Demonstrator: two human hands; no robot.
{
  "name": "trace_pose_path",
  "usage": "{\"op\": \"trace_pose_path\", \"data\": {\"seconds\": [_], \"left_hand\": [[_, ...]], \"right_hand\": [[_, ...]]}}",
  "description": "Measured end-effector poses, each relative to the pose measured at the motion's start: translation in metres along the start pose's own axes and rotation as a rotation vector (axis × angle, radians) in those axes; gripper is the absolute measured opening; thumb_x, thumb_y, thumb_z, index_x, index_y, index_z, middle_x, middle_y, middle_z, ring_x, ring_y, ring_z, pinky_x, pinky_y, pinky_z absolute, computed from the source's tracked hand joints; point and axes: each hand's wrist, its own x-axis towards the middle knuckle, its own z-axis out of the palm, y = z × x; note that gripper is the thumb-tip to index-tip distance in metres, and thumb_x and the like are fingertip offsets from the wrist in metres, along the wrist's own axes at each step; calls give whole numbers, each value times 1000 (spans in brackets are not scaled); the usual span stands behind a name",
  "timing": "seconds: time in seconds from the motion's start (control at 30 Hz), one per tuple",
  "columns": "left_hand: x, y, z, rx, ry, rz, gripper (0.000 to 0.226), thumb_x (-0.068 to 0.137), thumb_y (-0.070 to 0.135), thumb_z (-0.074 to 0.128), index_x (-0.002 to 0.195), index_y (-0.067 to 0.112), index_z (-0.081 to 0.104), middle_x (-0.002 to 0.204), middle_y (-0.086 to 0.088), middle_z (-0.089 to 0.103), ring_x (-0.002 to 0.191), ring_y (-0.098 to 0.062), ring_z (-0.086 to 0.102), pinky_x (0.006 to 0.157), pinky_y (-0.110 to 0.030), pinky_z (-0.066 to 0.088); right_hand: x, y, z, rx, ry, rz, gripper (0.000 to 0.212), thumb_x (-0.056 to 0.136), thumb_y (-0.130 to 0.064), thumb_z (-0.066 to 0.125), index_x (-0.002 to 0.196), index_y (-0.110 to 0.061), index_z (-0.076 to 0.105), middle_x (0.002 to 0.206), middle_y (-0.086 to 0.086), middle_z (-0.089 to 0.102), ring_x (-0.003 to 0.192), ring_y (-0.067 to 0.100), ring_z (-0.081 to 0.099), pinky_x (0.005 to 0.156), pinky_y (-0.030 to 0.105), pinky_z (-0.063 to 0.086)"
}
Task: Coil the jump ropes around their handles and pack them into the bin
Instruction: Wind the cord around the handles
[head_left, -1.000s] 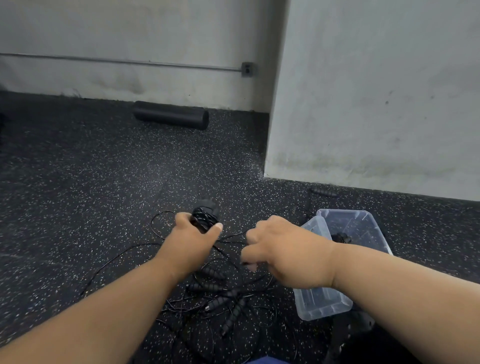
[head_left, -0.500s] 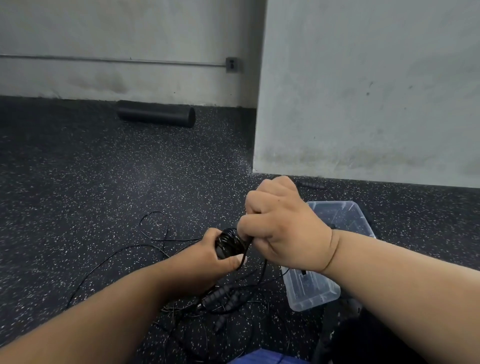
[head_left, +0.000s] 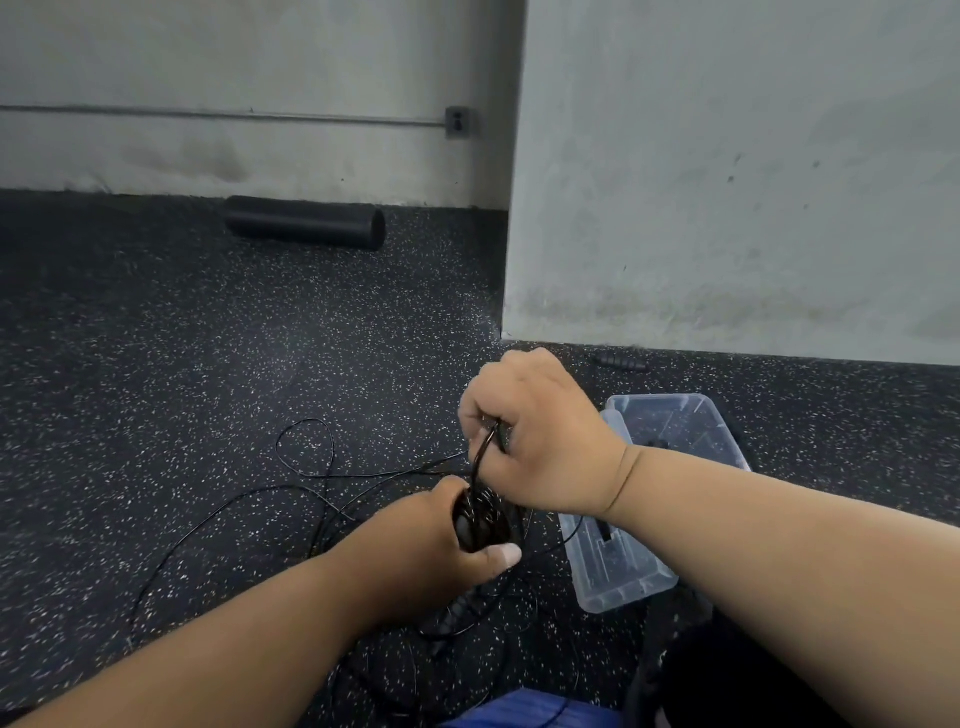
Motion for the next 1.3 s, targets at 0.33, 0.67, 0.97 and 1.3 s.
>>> {"op": "trace_pose_path", "data": {"seconds": [0.33,0.67,0.97,1.3], "left_hand": [[-3,0,0,421,109,214,79,89,64,65,151,27,32,137,4,48,127,-20,46,115,-36,39],[-22,-4,-31,274,214,366,110,90,53,74,151,65,-17,121,20,43,111,-5,37,114,-20,28],[-15,-10,-34,170,279,307,76,88,56,74,151,51,31,126,27,47,121,1,39,115,-25,32],[-27,13,-38,-239,92,361,76,85,43,85,144,43,37,116,16,71,102,-3,69,92,-39,58]], "right_hand": [[3,2,25,148,-179,371,23,71,-9,61,76,-30,53,68,-11,58,70,8,51,74,21,36],[12,39,0,504,-795,516,36,81,10,56,92,-24,61,75,-8,54,63,9,46,55,29,37],[13,58,-15,388,-874,440,35,84,7,65,91,-27,63,81,-9,58,69,6,50,65,24,42],[2,69,9,628,-588,705,30,87,7,59,82,-20,72,79,5,71,68,20,57,62,35,44]]}}
